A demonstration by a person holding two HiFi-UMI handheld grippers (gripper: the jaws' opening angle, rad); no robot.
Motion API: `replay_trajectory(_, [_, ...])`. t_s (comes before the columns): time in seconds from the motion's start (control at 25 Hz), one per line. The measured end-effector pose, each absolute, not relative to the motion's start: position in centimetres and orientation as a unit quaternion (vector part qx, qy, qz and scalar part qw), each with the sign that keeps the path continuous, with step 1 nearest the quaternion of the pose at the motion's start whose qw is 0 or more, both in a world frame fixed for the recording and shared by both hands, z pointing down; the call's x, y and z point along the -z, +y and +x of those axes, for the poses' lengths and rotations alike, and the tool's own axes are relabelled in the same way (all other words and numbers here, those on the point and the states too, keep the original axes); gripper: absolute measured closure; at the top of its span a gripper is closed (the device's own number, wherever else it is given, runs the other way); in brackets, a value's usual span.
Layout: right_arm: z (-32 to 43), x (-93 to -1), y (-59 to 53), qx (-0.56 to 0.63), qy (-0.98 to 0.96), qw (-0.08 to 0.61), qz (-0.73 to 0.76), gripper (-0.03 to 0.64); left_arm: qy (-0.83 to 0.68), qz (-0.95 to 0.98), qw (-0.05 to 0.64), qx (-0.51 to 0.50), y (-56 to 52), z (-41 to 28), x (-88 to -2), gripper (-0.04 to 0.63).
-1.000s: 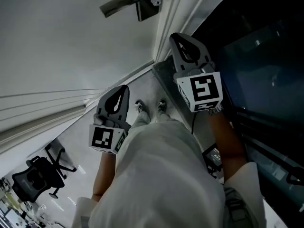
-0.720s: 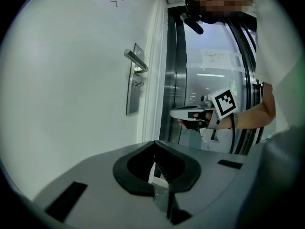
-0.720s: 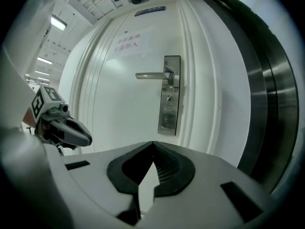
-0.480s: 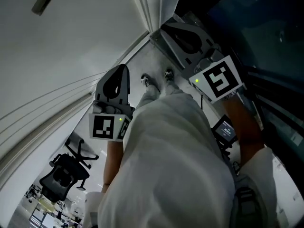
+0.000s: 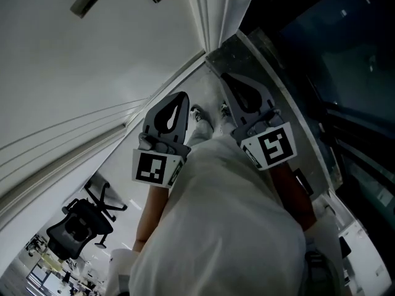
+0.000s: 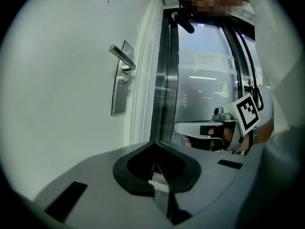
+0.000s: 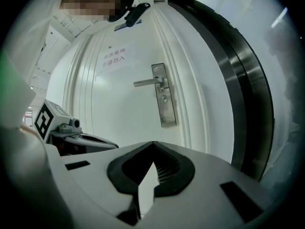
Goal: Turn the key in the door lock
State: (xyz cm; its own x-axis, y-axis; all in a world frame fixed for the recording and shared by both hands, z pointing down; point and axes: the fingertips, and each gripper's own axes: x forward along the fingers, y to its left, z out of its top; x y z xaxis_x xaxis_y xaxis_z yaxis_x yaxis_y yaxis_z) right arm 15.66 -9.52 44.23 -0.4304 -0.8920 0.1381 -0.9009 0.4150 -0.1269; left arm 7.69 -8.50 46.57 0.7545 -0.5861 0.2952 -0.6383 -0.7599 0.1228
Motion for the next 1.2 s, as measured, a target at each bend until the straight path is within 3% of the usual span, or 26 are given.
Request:
replay_trajectory(0.72, [10.1,-46.3,-7.0,-0.134,-0.877,0.041,0.459,0.614,-0.352,0.918,0.122,-0.134,-7.8,5.6,-48.1,0.589])
replay_trajectory(0.96, [5.0,-45.6,-4.2,-0.110,-0.939,0.080,0.317,0.614,-0.394,0.891,0.158,-0.159,-9.6,3.4,-48.8,0.589])
replay_trajectory(1.2, [-2.2,-46.0,1.6,-0.108,-0.972,0.147,0.148,0.614,-0.423,0.881,0.142,-0.161,-13.6,0.1,-48.1,0.589])
